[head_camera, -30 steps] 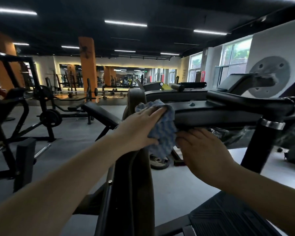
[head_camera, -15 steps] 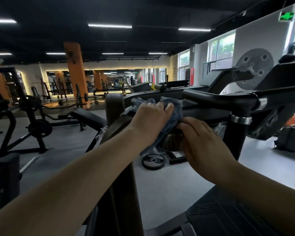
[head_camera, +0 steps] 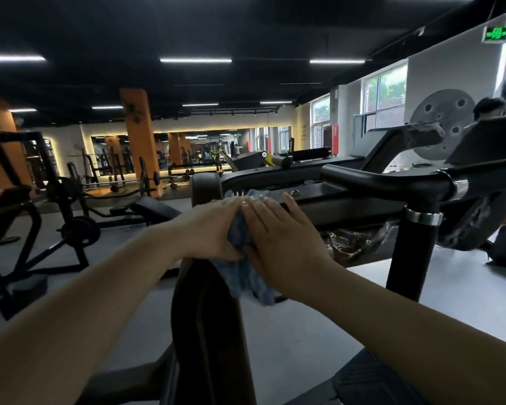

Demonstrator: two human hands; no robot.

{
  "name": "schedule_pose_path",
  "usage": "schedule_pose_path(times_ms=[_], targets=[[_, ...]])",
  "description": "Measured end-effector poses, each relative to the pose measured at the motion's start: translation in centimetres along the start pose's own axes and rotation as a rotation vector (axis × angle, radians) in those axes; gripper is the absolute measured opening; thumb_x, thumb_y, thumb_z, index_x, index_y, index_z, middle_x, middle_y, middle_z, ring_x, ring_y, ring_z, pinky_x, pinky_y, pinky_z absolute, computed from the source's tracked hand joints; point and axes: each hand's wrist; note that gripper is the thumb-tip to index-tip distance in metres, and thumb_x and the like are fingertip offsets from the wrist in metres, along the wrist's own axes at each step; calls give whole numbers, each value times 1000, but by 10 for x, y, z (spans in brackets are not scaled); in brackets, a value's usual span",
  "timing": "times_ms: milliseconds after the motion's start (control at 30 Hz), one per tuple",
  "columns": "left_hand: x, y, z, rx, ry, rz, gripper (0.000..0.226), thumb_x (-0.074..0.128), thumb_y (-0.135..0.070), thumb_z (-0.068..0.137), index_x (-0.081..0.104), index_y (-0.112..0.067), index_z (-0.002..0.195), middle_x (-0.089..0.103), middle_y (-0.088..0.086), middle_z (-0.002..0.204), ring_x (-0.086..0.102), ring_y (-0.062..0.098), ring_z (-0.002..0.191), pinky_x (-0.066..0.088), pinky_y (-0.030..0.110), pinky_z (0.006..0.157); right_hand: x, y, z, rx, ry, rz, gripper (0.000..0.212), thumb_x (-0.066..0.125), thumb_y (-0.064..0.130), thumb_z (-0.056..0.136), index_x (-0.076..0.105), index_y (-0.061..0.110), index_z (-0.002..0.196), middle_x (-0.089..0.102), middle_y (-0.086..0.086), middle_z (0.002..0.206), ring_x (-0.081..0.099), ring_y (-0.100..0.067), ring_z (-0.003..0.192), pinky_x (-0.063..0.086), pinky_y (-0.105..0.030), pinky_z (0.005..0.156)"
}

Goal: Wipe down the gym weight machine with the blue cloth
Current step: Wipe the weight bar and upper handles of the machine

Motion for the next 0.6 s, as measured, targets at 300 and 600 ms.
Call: schedule_pose_path(times_ms=[300, 600], targets=[[-7, -3, 21, -73, 158, -180, 84, 69, -56, 73, 34, -18, 138, 40, 1, 136, 38, 17, 125, 32, 34, 108, -14, -22, 13, -140, 44, -91, 62, 67, 26, 72, 56, 1, 127, 61, -10, 126, 59, -19, 116, 17, -52, 107], [-1, -63, 92, 23, 106, 113, 81, 70, -65, 62, 44, -19, 125, 54, -2, 117, 53, 20, 107, 43, 33, 92, -9, -57, -34, 316, -168, 137, 54, 59, 9, 68, 57, -8, 119, 60, -24, 117, 60, -36, 107, 50, -45, 89]])
Point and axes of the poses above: each hand's wrist, its own z-axis towards the middle knuckle, its own x-axis out of the palm, y = z × x
